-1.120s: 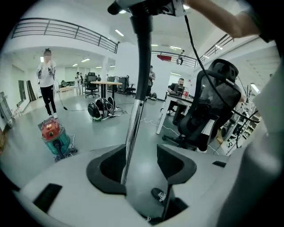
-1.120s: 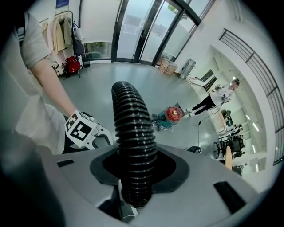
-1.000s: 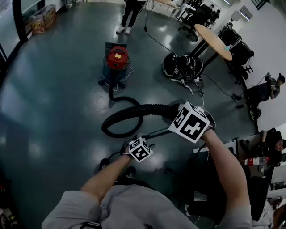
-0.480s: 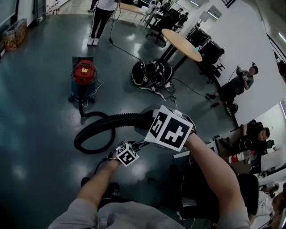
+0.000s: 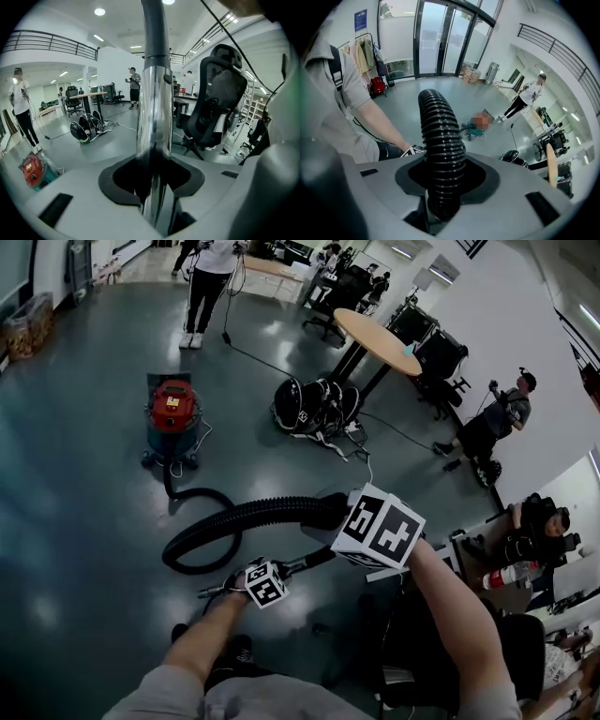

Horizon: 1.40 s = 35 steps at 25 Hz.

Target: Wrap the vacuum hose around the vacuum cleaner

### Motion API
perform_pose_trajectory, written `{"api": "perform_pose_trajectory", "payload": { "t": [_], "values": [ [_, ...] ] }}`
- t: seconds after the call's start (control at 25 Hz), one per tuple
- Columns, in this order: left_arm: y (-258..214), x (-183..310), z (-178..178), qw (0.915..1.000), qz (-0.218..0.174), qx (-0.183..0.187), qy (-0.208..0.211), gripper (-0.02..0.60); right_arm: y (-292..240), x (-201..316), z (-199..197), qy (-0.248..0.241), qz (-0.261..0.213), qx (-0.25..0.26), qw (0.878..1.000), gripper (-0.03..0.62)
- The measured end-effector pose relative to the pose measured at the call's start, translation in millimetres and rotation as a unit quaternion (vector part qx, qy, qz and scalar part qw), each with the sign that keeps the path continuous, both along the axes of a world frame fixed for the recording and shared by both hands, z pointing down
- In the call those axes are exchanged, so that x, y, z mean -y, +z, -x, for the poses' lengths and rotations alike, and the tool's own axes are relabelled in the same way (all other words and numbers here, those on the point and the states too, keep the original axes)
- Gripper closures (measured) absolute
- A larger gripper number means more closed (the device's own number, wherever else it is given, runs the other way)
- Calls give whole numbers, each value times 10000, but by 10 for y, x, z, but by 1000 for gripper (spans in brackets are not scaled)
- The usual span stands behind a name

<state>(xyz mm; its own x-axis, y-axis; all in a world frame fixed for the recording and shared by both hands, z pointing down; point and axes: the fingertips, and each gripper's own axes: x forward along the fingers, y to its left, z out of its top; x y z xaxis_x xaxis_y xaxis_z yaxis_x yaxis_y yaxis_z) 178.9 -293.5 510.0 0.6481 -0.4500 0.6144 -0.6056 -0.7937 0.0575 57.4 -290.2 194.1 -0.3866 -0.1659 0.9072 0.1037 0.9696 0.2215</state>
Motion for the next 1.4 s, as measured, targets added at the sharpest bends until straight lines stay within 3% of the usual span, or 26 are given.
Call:
{"api": "perform_pose_trajectory", "payload": {
  "t": [0.32, 0.52, 0.76, 0.92, 1.12, 1.4],
  "values": [
    [167, -489, 380, 9971, 521, 544, 114, 428, 171, 148, -132, 35, 450, 582, 9973, 456],
    [173, -938, 713, 9896, 931, 1081, 188, 428, 304, 114, -246, -31, 860, 1018, 9911, 456],
    [113, -1451, 1256, 9716, 1400, 1882, 312, 430, 530, -18, -365, -149, 1436, 1784, 9733, 456],
    [-27, -1713, 1695, 9537, 1548, 2545, 406, 430, 689, -157, -414, -226, 1775, 2168, 9597, 456],
    [-257, -1866, 1986, 9363, 1720, 3005, 585, 430, 775, -195, -466, -177, 2149, 2606, 9410, 456],
    [-545, -1862, 2262, 9188, 1749, 3445, 810, 430, 739, -242, -460, -199, 2081, 2788, 9373, 456]
  ]
}}
